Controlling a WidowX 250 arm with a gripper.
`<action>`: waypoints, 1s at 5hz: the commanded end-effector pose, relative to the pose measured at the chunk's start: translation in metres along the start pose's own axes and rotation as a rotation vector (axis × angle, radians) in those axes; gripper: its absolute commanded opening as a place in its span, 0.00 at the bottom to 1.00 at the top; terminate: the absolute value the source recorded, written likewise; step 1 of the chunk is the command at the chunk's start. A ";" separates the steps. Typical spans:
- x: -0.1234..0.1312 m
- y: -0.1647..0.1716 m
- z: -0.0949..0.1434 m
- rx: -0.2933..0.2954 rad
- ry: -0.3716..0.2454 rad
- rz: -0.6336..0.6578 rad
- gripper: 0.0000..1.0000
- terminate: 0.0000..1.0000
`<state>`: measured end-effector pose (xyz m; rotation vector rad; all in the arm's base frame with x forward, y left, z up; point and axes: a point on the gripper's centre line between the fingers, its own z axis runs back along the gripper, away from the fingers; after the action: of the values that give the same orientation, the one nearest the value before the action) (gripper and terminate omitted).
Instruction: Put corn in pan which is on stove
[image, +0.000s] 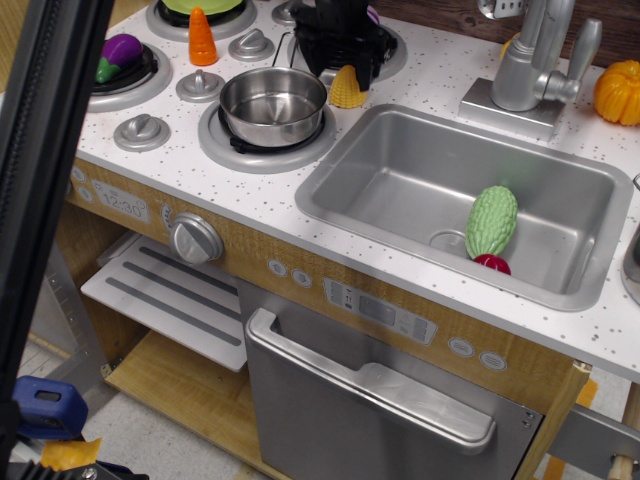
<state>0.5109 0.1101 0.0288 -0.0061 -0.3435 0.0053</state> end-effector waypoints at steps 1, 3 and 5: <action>0.019 0.002 0.019 -0.009 -0.093 -0.009 1.00 0.00; 0.018 -0.001 0.019 -0.014 -0.091 0.025 0.00 0.00; 0.025 -0.002 0.043 0.048 -0.093 0.014 0.00 0.00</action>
<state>0.5095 0.1067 0.0296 0.0424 -0.3233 0.0246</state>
